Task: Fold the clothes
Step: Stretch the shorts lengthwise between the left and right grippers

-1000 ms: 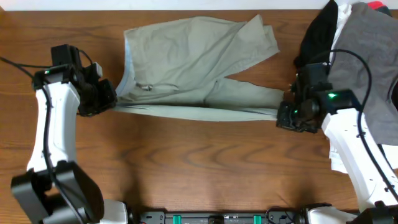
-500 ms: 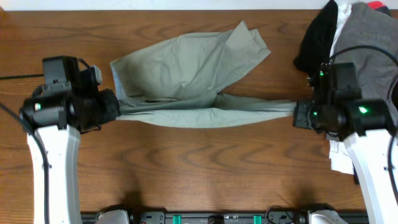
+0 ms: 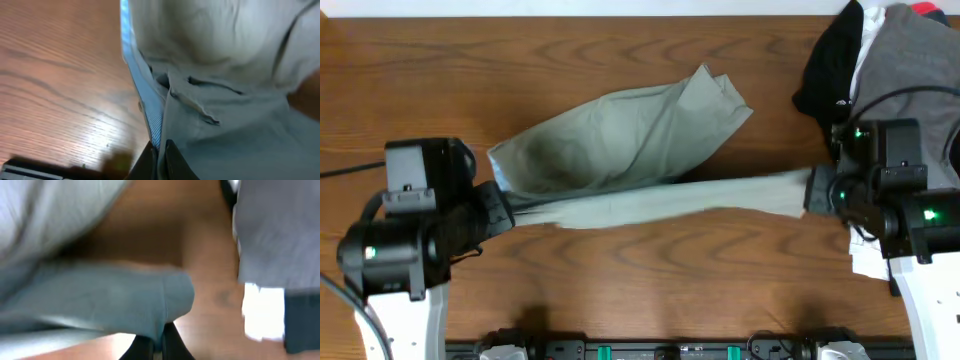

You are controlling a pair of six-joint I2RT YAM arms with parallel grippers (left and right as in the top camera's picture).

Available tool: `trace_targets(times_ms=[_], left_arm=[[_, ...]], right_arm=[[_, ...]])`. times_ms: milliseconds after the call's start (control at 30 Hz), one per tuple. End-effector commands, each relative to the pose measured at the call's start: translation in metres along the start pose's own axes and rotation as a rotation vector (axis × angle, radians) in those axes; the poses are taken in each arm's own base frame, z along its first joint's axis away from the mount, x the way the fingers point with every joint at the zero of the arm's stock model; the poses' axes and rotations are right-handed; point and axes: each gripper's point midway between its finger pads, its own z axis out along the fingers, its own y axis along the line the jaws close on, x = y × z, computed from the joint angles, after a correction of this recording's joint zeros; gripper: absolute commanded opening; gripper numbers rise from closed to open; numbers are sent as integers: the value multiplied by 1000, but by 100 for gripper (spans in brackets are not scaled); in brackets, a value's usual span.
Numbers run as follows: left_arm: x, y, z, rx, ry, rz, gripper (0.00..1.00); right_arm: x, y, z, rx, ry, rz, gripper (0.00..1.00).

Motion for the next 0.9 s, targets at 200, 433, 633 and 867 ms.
trace_targets(times_ms=[200, 433, 633, 867], left_arm=[[-44, 26, 33, -158, -182, -122, 6], [-64, 27, 100, -193, -159, -121, 6], [-95, 27, 137, -218, -204, -126, 6], [-127, 17, 169, -186, -281, -133, 6]], right_arm=[[-81, 22, 69, -70, -143, -21, 1], [-109, 38, 133, -82, -176, -124, 1], [-143, 49, 149, -103, -307, -165, 1], [-172, 86, 178, -153, -452, -263, 1]])
